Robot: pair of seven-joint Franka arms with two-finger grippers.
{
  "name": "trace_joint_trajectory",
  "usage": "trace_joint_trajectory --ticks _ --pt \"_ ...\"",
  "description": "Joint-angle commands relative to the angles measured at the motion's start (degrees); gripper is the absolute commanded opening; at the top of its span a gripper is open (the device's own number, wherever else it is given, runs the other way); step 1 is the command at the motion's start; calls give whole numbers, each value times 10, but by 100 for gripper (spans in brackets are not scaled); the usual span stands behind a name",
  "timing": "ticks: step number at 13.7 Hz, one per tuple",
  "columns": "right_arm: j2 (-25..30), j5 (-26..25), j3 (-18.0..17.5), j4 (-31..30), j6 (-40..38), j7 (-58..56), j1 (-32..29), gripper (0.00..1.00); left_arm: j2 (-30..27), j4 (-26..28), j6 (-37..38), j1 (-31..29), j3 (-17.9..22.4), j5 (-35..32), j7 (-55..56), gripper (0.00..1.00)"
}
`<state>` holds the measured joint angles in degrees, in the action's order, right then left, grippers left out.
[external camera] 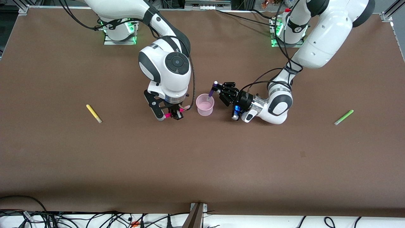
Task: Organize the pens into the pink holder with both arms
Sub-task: 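Drop the purple pen into the pink cup with the left gripper, then lower the pink pen over the cup while the left gripper withdraws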
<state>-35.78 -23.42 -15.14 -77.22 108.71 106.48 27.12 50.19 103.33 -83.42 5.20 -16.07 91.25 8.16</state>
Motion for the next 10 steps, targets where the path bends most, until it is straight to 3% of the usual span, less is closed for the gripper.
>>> trace_joint_trajectory --ticks 1,2,3,5,10 --pt "-8 -13 6 19 -8 14 9 0 11 -6 -7 5 -4 17 -16 12" --pt "-7 -13 6 19 -8 14 9 0 11 -7 -7 5 -4 17 -10 83" --pt "-7 -13 6 19 -8 14 9 0 6 -7 -7 2 -4 17 -3 100" --pt "-8 -13 6 29 -8 15 10 0 -10 -6 -3 -16 -3 10 39 100" --pt "-9 -48 8 31 -8 53 43 0 -130 -17 -7 -52 25 -62 261 100"
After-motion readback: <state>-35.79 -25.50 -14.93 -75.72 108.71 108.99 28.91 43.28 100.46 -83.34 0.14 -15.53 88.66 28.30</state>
